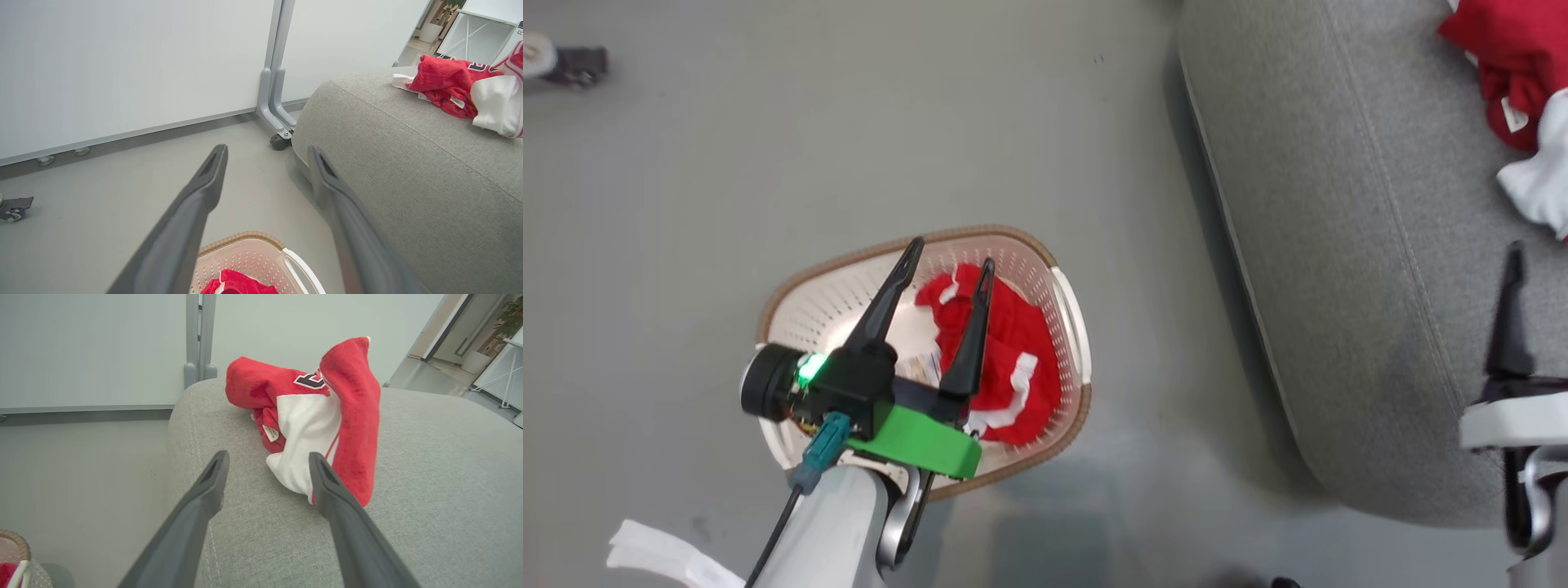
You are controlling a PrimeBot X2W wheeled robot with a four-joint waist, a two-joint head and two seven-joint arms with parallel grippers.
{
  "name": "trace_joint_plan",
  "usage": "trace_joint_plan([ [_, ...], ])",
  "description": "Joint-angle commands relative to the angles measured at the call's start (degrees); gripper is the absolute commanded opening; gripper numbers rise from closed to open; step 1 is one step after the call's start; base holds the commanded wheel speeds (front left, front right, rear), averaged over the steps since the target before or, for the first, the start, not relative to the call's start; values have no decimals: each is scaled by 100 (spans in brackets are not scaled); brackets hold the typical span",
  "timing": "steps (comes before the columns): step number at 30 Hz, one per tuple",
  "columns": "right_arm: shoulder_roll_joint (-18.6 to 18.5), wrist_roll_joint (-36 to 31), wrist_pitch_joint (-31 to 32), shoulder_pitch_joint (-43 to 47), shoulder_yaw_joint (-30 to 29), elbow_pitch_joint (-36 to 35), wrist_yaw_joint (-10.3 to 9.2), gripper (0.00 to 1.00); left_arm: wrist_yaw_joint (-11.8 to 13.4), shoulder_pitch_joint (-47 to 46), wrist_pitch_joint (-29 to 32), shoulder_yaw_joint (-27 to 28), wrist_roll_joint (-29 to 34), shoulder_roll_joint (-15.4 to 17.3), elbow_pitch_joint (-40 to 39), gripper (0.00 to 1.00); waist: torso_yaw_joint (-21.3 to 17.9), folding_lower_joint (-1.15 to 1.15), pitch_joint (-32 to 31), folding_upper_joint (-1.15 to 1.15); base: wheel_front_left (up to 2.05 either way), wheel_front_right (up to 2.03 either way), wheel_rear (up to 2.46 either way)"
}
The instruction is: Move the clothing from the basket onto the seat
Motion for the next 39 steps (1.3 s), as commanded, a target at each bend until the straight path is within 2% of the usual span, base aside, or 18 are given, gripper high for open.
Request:
trace_joint_plan([
  [1, 5, -60, -2, 165, 142, -24, -8, 100, 37, 187, -3, 64, -41, -53, 38, 100, 540, 0, -993, 0, 0, 0, 0],
  [10, -2, 196, -2, 573, 1560, 68, -8, 100, 330, 1265, -3, 731, -452, -140, -9, 100, 1102, 0, -2410, 0, 0, 0, 0],
  [14, -6, 227, -2, 772, 1868, 43, -8, 100, 446, 1646, -3, 949, -571, -141, -103, 100, 1201, 0, -2751, 0, 0, 0, 0],
  [20, -2, 227, -2, 1024, 2099, -153, -7, 100, 553, 2014, -3, 1209, -546, -141, -356, 100, 1230, 0, -2976, 0, 0, 0, 0],
  [24, 1, 182, -2, 1270, 2191, -323, -7, 100, 281, 2260, -2, 1173, -206, -141, -613, 100, 1197, 0, -3116, 0, 0, 0, 0],
  [26, 0, 181, -2, 1376, 2257, -345, -7, 100, 247, 2369, -2, 1218, -200, -132, -672, 100, 1180, 0, -3175, 0, 0, 0, 0],
  [33, -10, 216, -2, 1675, 2349, -399, -7, 100, 293, 2612, -2, 1324, -130, -134, -755, 100, 1108, 0, -3312, 0, 0, 0, 0],
  [39, -26, 223, -2, 1772, 2409, -341, -8, 100, 276, 2734, -2, 1197, -30, -134, -726, 100, 1070, 0, -3368, 0, 0, 0, 0],
])
